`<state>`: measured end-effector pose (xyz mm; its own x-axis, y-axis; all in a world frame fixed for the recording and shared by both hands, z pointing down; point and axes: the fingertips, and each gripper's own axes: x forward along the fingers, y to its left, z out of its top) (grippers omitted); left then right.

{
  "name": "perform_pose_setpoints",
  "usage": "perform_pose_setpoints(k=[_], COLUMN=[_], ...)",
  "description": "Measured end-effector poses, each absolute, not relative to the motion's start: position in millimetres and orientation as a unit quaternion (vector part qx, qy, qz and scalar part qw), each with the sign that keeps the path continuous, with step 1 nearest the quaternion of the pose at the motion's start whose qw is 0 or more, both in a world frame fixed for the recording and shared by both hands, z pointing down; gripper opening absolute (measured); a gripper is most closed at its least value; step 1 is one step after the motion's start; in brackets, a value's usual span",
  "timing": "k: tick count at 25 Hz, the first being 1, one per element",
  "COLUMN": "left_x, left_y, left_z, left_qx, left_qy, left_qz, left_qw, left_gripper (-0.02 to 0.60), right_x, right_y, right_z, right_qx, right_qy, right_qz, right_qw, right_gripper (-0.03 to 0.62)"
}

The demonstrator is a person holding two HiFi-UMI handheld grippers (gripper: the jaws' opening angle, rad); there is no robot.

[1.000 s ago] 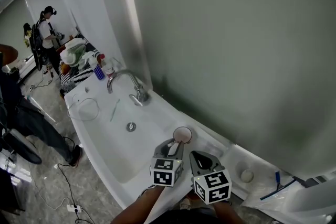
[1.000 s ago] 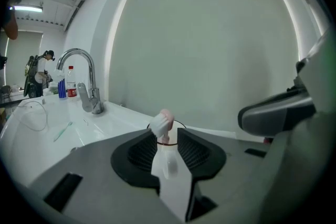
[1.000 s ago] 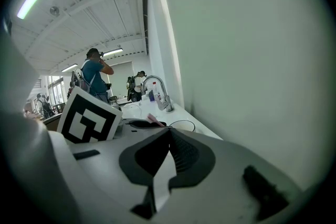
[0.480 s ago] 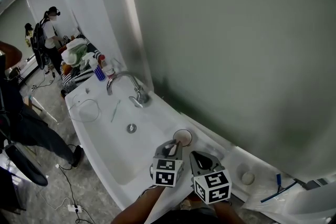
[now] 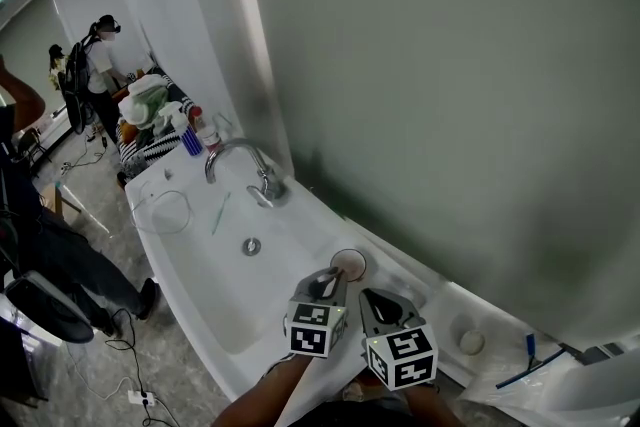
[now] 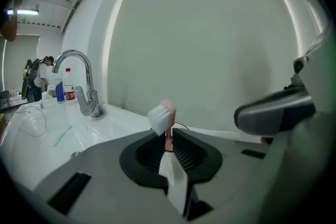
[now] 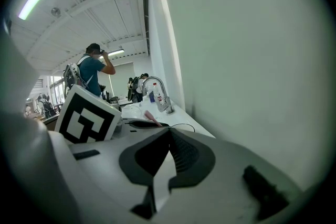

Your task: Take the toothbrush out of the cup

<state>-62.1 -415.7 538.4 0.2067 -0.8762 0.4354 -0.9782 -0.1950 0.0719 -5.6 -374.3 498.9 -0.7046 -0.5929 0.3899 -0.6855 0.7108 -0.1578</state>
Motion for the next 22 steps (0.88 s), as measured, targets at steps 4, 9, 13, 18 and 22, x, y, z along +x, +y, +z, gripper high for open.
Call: perform_pose_setpoints(k=[4,9,13,18,22], left_x=[-62.5,-65.8,-66.6,-68.0,-69.6], left_y=[-415.2,-411.6,-408.7,-407.8,-405.5], left_z=[528.3,517.6,510.0,503.1,492.2], left_qx=[0.759,0.758,0.757,0.756,0.760], left_qy=[-0.615,-0.618,-0.622,-0.623,-0.623], left_qz=[0.143,0.136,0.133,0.131,0.125], left_qw=[0.160,0.158,0.150,0.149,0.139], left_gripper=[0.051,0.051,0.051,0.051,0.051], right_x=[-3.3,-3.3,-3.4,-4.5,-6.3], right_y=[-370.4,-366.8,-365.5,-366.4,-363.9], right_z=[500.8,503.0,501.5,499.3,498.2], right_qx=[0.351,0.351,0.349,0.349,0.350], right_qy=[-0.910,-0.909,-0.909,-0.909,-0.908], right_qz=[0.150,0.159,0.160,0.162,0.160], right_qw=[0.161,0.163,0.163,0.164,0.166], right_gripper=[0.011,0.011,0.011,0.011,0.011])
